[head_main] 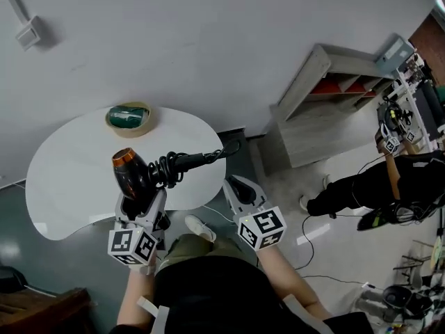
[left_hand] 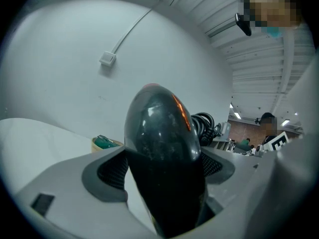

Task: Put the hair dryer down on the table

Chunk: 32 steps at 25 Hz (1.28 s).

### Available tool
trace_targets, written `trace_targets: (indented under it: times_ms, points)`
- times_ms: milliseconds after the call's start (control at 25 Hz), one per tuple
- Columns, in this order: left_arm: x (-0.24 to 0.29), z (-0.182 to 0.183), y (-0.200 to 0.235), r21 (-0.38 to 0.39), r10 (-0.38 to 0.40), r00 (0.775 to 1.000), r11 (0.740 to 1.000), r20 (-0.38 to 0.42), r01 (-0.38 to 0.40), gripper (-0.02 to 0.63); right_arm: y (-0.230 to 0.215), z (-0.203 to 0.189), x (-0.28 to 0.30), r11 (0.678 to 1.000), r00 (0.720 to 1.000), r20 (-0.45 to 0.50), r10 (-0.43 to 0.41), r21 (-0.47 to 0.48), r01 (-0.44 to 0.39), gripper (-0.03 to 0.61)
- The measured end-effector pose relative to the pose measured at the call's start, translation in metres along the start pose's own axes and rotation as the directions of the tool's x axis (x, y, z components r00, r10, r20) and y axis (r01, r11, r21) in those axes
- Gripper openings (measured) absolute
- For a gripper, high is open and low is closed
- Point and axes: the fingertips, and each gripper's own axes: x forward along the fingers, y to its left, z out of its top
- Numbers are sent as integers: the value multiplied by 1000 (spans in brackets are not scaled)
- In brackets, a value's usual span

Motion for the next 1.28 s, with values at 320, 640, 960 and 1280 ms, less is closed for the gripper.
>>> trace_targets:
  times_ms: [320, 640, 960, 1280]
  points:
    - [41, 8, 24, -32, 47, 999, 998, -10, -47, 428, -22, 27, 75, 997, 997, -23, 78, 10, -78, 35]
    - [71, 12, 48, -55, 108, 994, 993, -21, -109, 426, -30, 41, 134, 988, 987, -61, 151, 2, -152, 35]
    - [84, -10, 57, -96, 236, 971, 967, -28, -238, 426, -30, 46, 182, 948, 943, -143, 300, -63, -311, 35]
    - [121, -44, 76, -200, 384, 919, 897, -86, -394, 426, -55, 40, 248, 889, 867, -278, 414, -83, -450, 35]
